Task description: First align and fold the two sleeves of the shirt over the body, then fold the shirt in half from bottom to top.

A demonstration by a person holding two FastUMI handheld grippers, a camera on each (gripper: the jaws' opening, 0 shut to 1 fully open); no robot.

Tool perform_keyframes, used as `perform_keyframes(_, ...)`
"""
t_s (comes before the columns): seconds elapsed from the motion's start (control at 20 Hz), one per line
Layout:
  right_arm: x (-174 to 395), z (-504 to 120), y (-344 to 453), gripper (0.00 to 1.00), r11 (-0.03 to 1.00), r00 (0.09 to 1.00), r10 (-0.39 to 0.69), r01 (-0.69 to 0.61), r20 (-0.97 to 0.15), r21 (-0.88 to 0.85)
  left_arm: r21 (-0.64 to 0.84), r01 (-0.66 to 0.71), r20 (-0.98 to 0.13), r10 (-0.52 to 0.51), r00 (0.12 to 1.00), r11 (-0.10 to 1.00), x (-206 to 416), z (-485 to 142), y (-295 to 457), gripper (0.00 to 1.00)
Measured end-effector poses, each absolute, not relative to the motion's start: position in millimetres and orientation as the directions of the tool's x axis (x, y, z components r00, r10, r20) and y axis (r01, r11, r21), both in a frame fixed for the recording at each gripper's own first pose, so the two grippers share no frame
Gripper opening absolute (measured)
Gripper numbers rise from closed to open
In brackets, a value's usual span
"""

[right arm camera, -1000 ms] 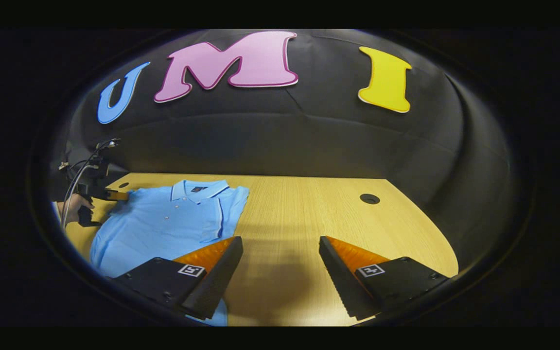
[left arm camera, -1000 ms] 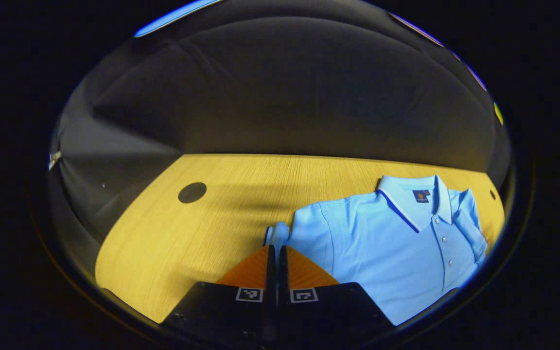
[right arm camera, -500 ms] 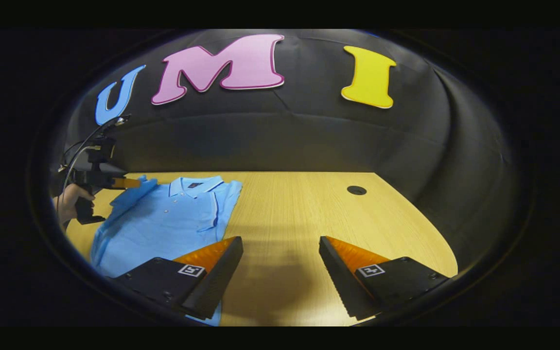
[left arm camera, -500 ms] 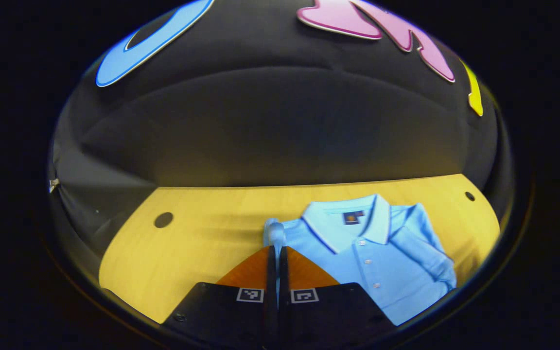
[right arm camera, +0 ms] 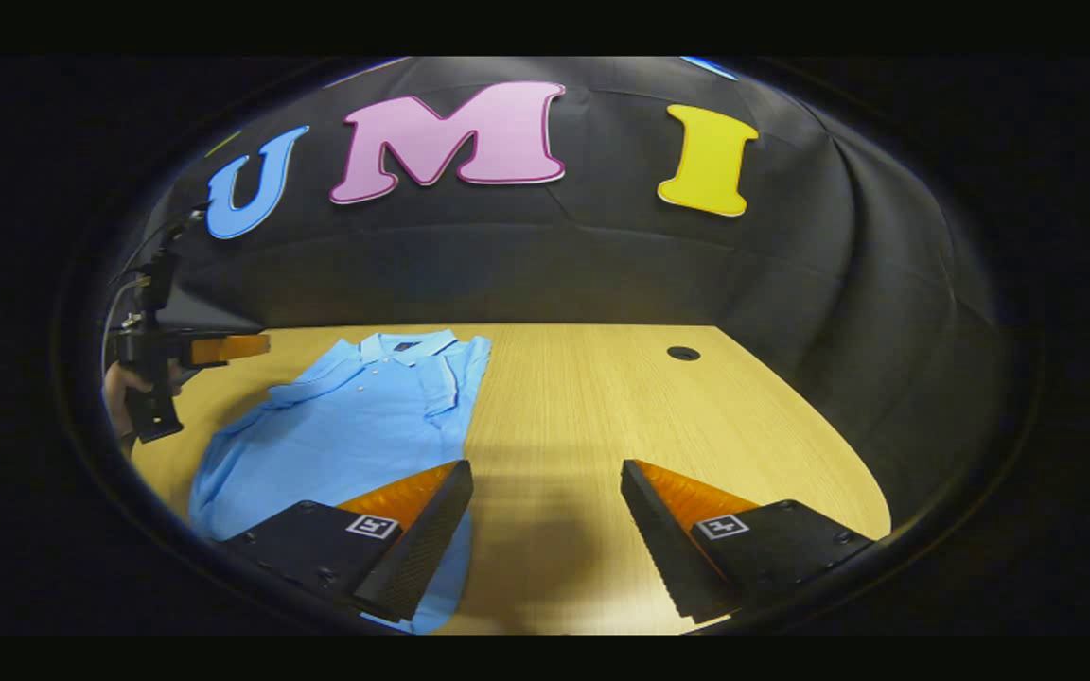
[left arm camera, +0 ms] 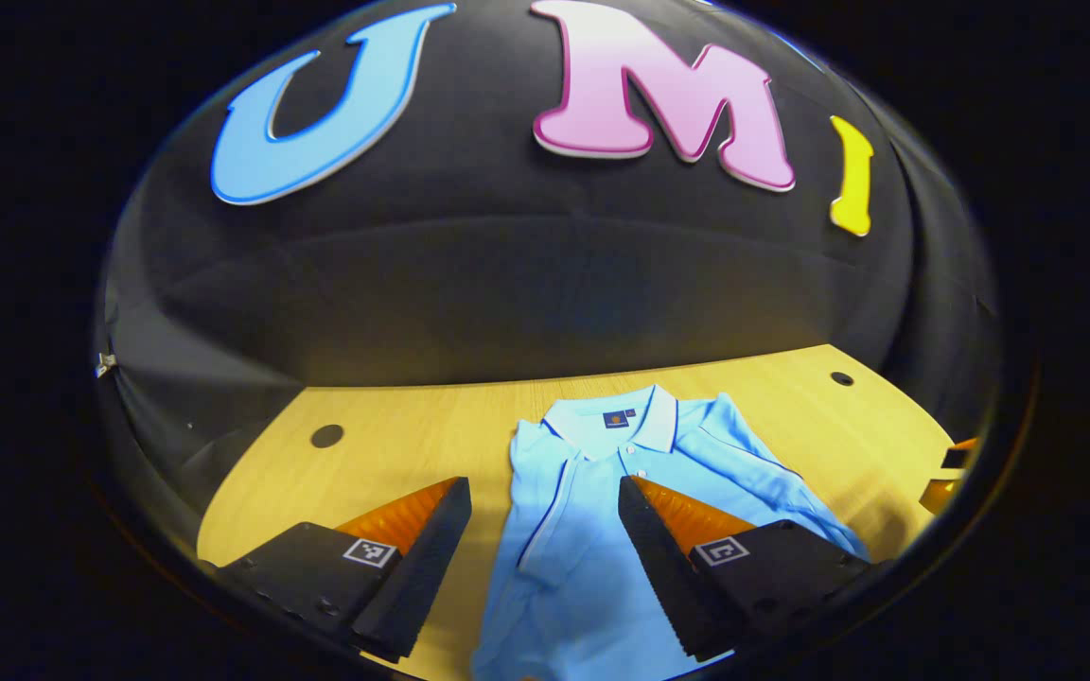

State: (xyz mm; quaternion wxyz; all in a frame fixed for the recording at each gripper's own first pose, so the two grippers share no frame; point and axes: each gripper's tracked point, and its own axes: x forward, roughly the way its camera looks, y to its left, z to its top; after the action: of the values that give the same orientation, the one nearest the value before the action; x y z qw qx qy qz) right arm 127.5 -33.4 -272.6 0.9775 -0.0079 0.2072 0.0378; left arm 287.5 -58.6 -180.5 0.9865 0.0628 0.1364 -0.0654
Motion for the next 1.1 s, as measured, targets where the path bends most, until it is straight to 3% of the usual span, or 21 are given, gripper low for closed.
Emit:
perform_keyframes(0.25,40,-287,-15,0.97,0.996,0.869,0.079,-0.091,-0.489,-0.001,0.06,0.141,-0.349,-0.112,0.931,0.988,118,-205,-9,0.98)
perform_keyframes(0.5,-50,-324,23,0.98,0.993,0.797,0.104,-0.114,-0.594,0.022,-0.043,0.066,-0.562,-0.079,0.824,0.997,-8,-307,-1,0.97)
perform_keyframes(0.65,-65,-346,27,0.98,0.997,0.774,0.052,-0.072,-0.631,-0.005,-0.089,0.076,-0.597,-0.114,0.794,0.993,-15,-329,-34,0.97)
perform_keyframes(0.85,-71,-364,46,0.97,0.997,0.748,0.081,-0.07,-0.658,0.042,-0.069,0.03,-0.647,-0.067,0.759,0.997,-9,-353,-38,0.97)
perform_keyframes(1.1,-72,-377,67,0.97,0.991,0.727,0.108,-0.136,-0.678,0.012,0.06,0.081,-0.662,-0.022,0.749,0.995,-10,-362,-40,0.97)
